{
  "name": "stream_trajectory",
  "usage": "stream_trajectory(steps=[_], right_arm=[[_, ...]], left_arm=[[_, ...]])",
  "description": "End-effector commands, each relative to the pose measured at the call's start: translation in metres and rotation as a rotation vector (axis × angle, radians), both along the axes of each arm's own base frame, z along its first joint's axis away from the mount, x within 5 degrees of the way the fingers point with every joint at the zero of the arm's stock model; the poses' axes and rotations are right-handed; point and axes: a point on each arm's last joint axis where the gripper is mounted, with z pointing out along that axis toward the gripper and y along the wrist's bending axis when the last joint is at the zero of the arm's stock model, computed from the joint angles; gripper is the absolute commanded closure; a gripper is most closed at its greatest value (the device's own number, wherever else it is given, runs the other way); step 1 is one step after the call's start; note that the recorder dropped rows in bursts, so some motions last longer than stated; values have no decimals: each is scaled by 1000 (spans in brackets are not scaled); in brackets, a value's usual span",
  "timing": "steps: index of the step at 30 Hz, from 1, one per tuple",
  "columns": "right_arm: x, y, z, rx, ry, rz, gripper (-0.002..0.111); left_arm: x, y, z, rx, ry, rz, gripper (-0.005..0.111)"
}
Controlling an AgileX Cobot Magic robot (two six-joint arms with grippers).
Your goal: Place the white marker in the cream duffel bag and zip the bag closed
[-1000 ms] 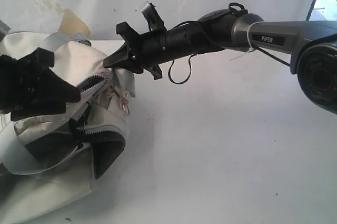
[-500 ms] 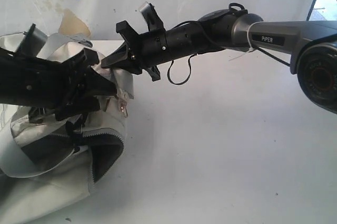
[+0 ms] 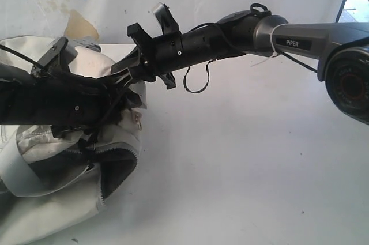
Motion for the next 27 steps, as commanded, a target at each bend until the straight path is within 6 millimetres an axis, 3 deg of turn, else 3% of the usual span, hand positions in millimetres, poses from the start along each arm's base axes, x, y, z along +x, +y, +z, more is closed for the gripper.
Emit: stream_trajectory(steps=[1, 8, 15, 20, 27], right_arm=[[0, -2, 16, 55, -5, -1, 108], [-2, -1, 17, 57, -5, 14, 108], [-3, -1, 17, 57, -12, 31, 108], [-2, -1, 15, 35, -24, 28, 108], [-2, -3, 8, -31, -56, 33, 108]], left_arm=[[8, -2, -1, -3, -6, 54, 55], [18, -6, 9, -19, -43, 70, 61], [16, -9, 5, -18, -22, 19, 107], [10, -11, 11, -44, -11, -82, 107], [-6, -1, 35, -141, 23, -271, 107]])
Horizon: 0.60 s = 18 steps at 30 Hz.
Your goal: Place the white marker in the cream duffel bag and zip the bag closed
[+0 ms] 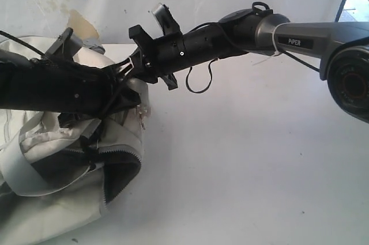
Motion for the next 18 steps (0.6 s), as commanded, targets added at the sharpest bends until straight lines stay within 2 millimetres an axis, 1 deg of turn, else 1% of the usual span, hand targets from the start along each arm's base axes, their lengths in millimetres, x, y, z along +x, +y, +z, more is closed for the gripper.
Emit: stream_trajectory(steps=[1, 4, 8, 11, 15, 18], right_arm=[[1, -2, 8, -17, -53, -5, 108], [1, -3, 6, -41, -64, 4, 108], [1, -5, 3, -82, -86, 16, 108], [0, -6, 1, -106, -96, 30, 108], [-1, -7, 0, -117, -97, 48, 108], [-1, -8, -2, -139, -108, 56, 108]], left_arm=[[-15, 5, 23, -85, 14, -165, 107], [-18, 12, 30, -126, 37, -209, 107], [-21, 16, 36, -244, 110, -250, 107], [-21, 23, 38, -277, 123, -282, 107], [-20, 39, 43, -361, 189, -292, 107], [-15, 53, 44, -389, 214, -246, 107]])
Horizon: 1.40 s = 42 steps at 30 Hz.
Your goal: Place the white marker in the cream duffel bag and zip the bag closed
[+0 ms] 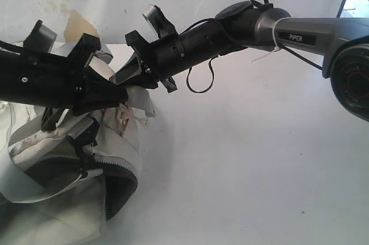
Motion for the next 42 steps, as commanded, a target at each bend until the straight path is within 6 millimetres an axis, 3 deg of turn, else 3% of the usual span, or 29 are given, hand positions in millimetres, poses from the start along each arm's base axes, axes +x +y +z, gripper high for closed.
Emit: stream_trajectory(steps=[1, 5, 10, 21, 28, 36, 42], right_arm=[[11, -7, -9, -85, -87, -63, 108], [11, -8, -9, -91, -91, -63, 108], [12, -8, -10, -97, -97, -64, 108], [13, -16, -17, -181, -138, -36, 108], [20, -24, -17, -183, -143, -70, 108], [14, -24, -16, -165, -193, 27, 108], [18, -28, -17, -172, -199, 11, 108]], left_arm=[[-8, 11, 19, -141, 53, -61, 107], [-10, 21, 20, -158, 72, -92, 107], [-17, 35, 12, -54, 98, -184, 107], [-16, 62, 9, 49, 53, -153, 107], [-18, 63, 15, 51, -5, -167, 107], [-23, 75, -1, 271, 44, -201, 107], [-26, 78, 7, 334, -4, -191, 107]])
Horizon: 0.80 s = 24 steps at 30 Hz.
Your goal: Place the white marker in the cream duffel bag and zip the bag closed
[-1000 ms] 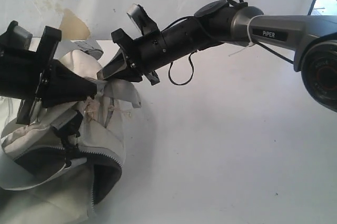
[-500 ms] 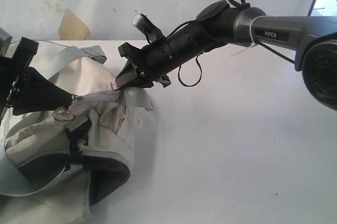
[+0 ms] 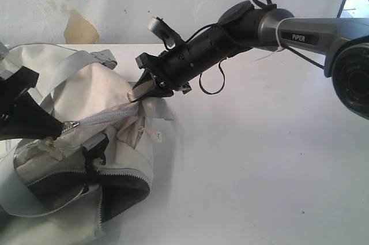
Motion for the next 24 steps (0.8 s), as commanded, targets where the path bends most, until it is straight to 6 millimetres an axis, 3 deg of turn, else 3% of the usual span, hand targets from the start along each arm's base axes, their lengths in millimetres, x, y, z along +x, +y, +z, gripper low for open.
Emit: stream_trajectory(steps=[1, 6, 13, 21, 24], right_arm=[[13, -14, -2, -26, -65, -48, 108], [20, -22, -3, -33, -62, -97, 108], [26, -26, -3, -42, -70, -158, 108], [27, -26, -3, -43, -77, -169, 108], [26, -25, -3, -37, -71, -157, 104]], left_arm=[[-8, 6, 11, 98, -45, -50, 107], [-14, 22, 18, 315, -31, -16, 107], [-23, 31, 29, 435, -77, -32, 107], [-29, 31, 33, 442, -92, -67, 106], [-25, 24, 37, 354, -130, -27, 91]])
